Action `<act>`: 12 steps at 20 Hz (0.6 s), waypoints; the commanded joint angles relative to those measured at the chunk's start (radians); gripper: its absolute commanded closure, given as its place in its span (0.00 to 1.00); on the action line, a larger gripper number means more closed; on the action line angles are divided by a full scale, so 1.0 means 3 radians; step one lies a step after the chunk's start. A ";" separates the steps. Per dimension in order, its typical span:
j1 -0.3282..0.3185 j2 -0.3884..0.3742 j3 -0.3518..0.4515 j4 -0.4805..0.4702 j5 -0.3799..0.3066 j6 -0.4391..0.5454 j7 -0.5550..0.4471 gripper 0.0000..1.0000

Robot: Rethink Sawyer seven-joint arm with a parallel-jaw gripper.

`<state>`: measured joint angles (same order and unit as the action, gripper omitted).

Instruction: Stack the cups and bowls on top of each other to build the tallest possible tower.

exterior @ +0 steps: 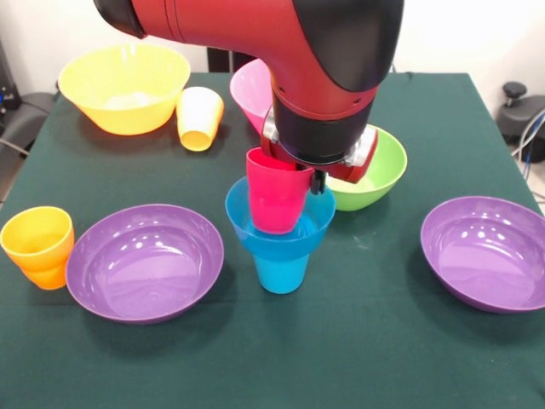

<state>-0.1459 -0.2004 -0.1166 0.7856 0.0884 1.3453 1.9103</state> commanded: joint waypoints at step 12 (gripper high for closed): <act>0.0017 0.0016 0.0169 0.0385 -0.0100 -0.0289 0.0216 1.00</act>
<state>-0.1459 -0.2121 -0.1166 0.7966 0.0882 1.3171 1.9103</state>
